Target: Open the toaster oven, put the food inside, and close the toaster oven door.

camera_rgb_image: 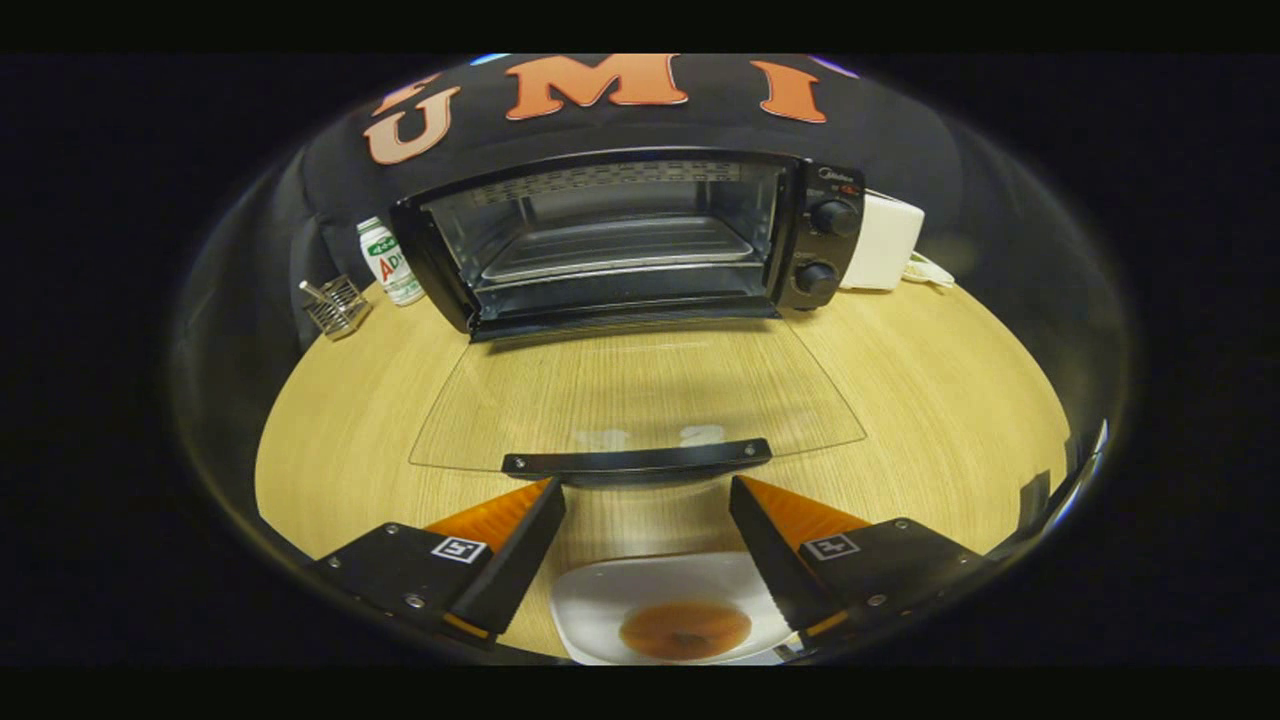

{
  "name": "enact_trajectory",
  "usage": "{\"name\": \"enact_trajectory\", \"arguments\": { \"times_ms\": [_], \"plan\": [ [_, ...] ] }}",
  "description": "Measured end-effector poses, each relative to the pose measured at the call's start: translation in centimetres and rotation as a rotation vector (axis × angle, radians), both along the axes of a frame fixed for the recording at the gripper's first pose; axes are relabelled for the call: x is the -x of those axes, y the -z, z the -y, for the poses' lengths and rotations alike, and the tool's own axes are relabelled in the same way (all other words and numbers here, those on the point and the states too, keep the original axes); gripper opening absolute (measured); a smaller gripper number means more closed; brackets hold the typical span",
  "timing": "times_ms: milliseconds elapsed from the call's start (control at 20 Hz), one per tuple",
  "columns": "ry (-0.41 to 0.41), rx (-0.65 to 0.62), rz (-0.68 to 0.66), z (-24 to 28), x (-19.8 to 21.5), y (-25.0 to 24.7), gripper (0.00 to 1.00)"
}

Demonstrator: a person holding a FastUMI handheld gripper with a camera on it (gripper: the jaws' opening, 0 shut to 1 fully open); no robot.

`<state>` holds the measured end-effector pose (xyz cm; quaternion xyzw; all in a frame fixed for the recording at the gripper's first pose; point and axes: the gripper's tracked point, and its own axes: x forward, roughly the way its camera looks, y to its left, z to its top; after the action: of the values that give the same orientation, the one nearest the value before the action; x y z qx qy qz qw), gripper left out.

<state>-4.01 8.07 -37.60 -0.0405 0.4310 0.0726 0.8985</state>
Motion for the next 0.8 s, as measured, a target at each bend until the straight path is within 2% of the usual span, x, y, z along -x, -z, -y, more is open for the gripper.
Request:
{"name": "enact_trajectory", "arguments": {
  "times_ms": [200,400,550,800],
  "plan": [
    [-0.006,-0.017,0.062,1.3,1.3,-2.8,0.99],
    [-0.038,-0.023,0.125,2.4,4.7,-4.1,0.99],
    [-0.059,0.002,0.146,3.1,7.2,-3.2,0.99],
    [-0.048,-0.049,0.116,3.1,10.4,-0.7,0.99]
  ]
}}
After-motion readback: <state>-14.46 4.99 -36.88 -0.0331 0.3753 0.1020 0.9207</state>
